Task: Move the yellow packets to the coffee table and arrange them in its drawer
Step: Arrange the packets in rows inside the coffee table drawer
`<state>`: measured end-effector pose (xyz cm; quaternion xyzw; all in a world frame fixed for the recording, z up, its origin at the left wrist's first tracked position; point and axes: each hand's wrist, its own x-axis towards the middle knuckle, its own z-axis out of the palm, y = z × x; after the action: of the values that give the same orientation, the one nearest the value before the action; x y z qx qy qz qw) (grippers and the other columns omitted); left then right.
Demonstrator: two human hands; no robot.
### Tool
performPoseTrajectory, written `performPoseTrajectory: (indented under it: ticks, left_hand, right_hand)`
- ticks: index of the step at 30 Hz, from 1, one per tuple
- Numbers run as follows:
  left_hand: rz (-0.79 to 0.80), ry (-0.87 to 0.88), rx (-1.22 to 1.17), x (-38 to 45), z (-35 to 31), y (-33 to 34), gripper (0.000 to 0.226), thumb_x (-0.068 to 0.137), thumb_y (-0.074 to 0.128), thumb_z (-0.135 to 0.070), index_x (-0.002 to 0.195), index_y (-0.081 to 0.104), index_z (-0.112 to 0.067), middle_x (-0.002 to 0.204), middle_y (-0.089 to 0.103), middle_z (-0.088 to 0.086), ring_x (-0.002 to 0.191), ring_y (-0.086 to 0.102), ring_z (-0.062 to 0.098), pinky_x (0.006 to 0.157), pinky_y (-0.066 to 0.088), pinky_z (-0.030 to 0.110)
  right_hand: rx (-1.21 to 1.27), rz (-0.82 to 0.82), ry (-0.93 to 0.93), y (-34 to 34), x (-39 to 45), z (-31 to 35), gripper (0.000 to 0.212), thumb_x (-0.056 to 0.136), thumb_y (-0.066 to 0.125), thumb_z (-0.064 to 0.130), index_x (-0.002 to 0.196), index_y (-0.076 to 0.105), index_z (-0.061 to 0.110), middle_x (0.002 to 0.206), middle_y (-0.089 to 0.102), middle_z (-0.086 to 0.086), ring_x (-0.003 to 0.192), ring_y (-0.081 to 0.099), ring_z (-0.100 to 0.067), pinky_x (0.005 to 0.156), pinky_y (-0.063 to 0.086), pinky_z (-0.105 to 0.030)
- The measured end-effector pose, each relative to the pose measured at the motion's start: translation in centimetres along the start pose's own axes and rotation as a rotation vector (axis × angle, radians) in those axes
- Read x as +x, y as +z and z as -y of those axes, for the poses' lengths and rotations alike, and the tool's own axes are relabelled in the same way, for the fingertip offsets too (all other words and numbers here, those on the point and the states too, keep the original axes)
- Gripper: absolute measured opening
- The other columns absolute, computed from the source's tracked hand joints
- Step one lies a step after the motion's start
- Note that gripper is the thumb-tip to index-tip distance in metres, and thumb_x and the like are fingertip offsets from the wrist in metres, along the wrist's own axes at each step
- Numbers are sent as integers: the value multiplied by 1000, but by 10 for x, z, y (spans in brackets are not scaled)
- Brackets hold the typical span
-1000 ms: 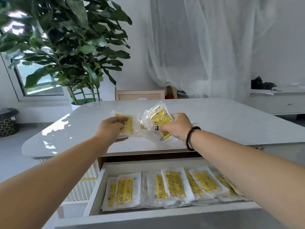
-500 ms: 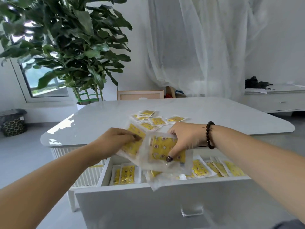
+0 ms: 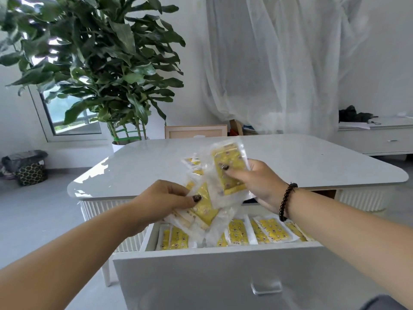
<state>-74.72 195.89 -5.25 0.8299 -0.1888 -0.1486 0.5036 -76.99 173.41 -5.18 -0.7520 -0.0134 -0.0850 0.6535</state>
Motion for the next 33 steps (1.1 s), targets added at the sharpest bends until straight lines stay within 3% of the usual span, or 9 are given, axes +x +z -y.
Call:
performPoseTrajectory:
  ticks: [4,7,9,17,20,24,28,30,33]
  left_hand:
    - [-222,-53,-307,4,4,8,12,87,69,-18,92,74,-8,91,75,15,72,70,20,56,57,24]
    - [-280,-49,-387,7,11,18,19,87,70,-21,102,72,-10,97,74,12,78,71,21,63,59,27]
    - [-252,-11,-356,9,14,26,20,86,70,-26,100,73,-13,94,76,9,83,72,24,76,60,36]
    - [-29,51,-222,6,9,36,22,90,64,-32,100,75,-15,91,77,3,85,74,21,71,61,33]
    - [0,47,-160,9,14,38,31,96,55,-33,95,74,-8,91,76,3,81,72,26,72,60,35]
    - [2,58,-3,11,19,41,51,92,51,-46,78,55,2,76,46,4,67,38,23,64,39,33]
    - [27,40,54,15,27,49,46,99,46,-39,79,53,1,64,48,9,55,44,17,53,40,21]
    - [70,69,-1,16,28,53,36,99,49,-35,97,68,-5,85,71,9,75,69,23,69,58,29]
    - [43,116,-27,17,28,55,24,97,54,-32,103,73,-17,99,76,2,94,72,22,91,55,43]
  right_hand:
    - [201,-210,132,10,9,-17,52,86,63,36,128,52,10,129,57,-3,120,51,-21,109,33,-45]
    - [76,-213,190,24,3,-33,50,88,57,39,128,50,10,126,56,-3,119,50,-23,105,35,-40]
    - [-7,-204,196,34,-3,-39,59,84,57,46,131,47,12,129,55,-3,120,51,-23,103,39,-40]
    - [-51,-308,173,40,-19,-44,34,88,61,38,106,56,10,107,64,-9,93,60,-20,75,46,-30]
    - [-10,-288,155,40,-20,-46,35,86,63,42,107,57,14,105,65,-4,95,61,-17,84,50,-33]
    - [53,-265,212,37,-20,-51,28,91,56,39,110,55,18,112,63,-2,106,59,-21,100,44,-42]
    - [-21,-275,179,31,-21,-49,45,82,61,37,119,55,12,114,64,-7,106,61,-25,99,46,-47]
    - [-50,-288,169,30,-24,-50,57,80,62,44,126,52,12,119,62,-6,109,59,-24,99,46,-46]
    - [-94,-294,148,29,-29,-54,60,75,62,54,118,54,12,119,62,-8,108,59,-26,97,47,-45]
